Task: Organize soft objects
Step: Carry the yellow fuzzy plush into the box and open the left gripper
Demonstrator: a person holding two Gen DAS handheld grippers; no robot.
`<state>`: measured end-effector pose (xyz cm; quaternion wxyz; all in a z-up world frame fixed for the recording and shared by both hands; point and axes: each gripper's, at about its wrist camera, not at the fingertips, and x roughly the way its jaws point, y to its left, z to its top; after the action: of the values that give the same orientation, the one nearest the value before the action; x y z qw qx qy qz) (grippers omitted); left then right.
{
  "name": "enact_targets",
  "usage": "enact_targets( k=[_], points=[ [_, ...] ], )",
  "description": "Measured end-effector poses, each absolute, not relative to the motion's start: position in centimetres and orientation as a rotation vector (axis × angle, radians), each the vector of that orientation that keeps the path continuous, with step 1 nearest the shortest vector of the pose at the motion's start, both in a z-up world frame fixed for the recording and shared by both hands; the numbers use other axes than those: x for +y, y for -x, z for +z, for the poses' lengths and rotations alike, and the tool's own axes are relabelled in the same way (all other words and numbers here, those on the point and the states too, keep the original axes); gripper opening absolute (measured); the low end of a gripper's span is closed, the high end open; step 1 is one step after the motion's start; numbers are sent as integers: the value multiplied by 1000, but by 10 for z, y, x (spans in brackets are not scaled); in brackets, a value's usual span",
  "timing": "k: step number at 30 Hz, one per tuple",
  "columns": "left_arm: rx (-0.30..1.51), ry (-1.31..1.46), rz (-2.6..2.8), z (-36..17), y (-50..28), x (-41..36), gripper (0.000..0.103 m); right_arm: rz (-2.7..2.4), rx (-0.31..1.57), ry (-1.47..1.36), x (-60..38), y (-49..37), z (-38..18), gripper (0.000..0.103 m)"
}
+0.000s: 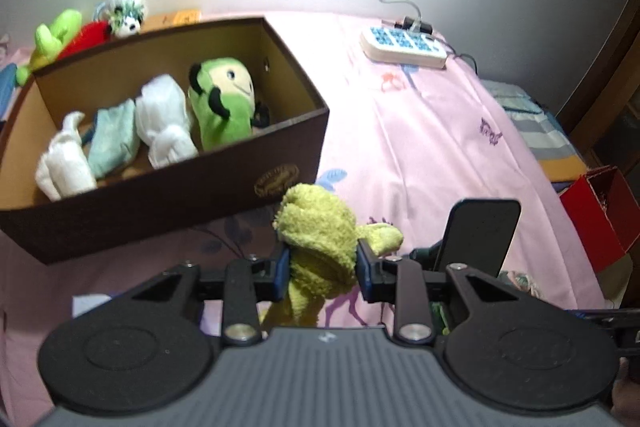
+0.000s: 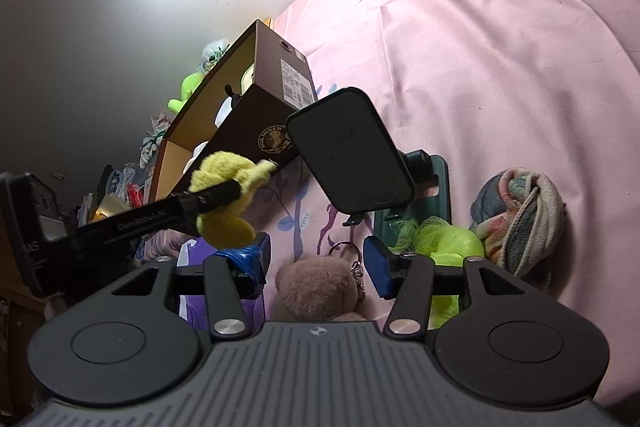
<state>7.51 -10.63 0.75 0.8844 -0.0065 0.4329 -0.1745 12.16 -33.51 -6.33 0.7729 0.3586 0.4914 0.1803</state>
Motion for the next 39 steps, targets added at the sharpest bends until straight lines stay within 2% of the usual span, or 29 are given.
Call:
enact_targets(
  k=[4, 9, 17, 26, 31, 33, 35, 39],
  points=[
    [784, 25, -302, 44, -86, -75, 31, 404, 1060, -766, -322, -125, -59, 36],
    [743, 36, -181, 53, -123, -31, 31, 399, 1044, -746, -313, -126, -54, 36],
    [860, 63, -92, 4, -186, 4, 31, 334, 1041, -749, -307, -125, -54, 36],
    [987, 90, -80, -39, -218, 12, 32, 273, 1048, -767, -299, -125, -57, 36],
    [1023, 96, -63, -50, -220, 17, 36, 264, 1064, -772, -293, -126, -60, 36],
    [1021, 82, -55, -50, -219, 16, 47, 266, 1069, -775, -290, -126, -61, 37],
    [1007, 67, -49, -48, -216, 14, 54, 270, 1072, -775, -288, -127, -61, 37],
    [968, 39, -49, -36, -206, 10, 57, 282, 1075, -768, -284, -128, -61, 37]
  ],
)
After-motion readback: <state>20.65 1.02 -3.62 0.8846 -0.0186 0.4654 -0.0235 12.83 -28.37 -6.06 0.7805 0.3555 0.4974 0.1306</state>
